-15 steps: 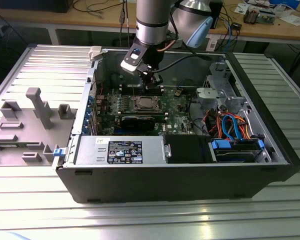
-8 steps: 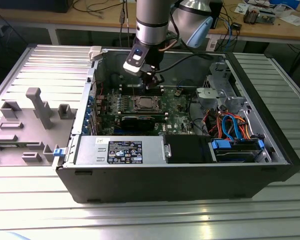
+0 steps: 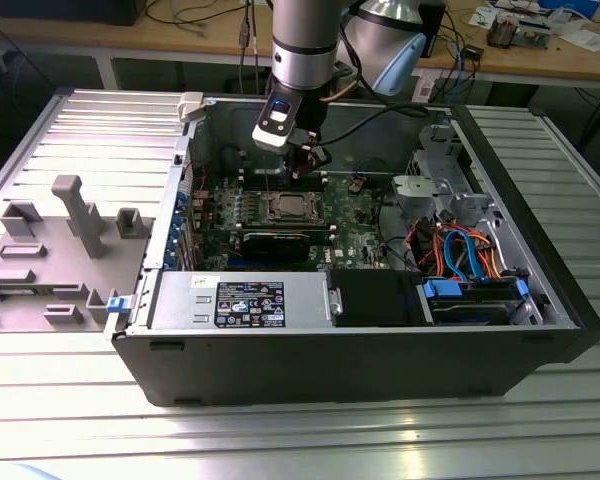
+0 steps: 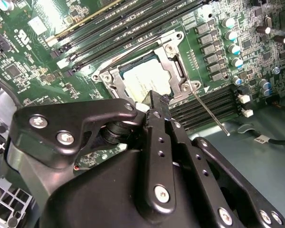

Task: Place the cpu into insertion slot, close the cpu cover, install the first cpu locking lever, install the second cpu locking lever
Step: 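Install the first cpu locking lever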

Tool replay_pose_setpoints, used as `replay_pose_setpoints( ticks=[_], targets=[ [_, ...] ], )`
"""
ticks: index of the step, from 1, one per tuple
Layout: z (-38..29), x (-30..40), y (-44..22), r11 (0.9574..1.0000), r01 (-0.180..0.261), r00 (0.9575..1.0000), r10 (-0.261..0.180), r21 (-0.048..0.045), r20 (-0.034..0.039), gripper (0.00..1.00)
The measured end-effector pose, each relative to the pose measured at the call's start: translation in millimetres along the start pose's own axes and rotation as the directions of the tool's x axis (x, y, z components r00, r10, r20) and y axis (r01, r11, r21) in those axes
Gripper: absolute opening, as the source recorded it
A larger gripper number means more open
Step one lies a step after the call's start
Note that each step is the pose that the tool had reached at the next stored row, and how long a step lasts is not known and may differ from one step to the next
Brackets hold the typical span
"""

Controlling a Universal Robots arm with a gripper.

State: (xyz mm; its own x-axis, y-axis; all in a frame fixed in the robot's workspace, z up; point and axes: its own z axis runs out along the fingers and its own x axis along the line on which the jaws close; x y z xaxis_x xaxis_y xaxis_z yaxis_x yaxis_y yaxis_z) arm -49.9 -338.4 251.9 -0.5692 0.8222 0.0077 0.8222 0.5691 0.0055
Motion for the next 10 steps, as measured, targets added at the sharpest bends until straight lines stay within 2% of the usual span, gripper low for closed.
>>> replay_pose_setpoints(
  ticks=[10],
  targets=[
    [0.0, 0.0, 0.0, 1.0, 0.0, 1.0, 0.0, 0.0, 0.0, 0.11]
  ],
)
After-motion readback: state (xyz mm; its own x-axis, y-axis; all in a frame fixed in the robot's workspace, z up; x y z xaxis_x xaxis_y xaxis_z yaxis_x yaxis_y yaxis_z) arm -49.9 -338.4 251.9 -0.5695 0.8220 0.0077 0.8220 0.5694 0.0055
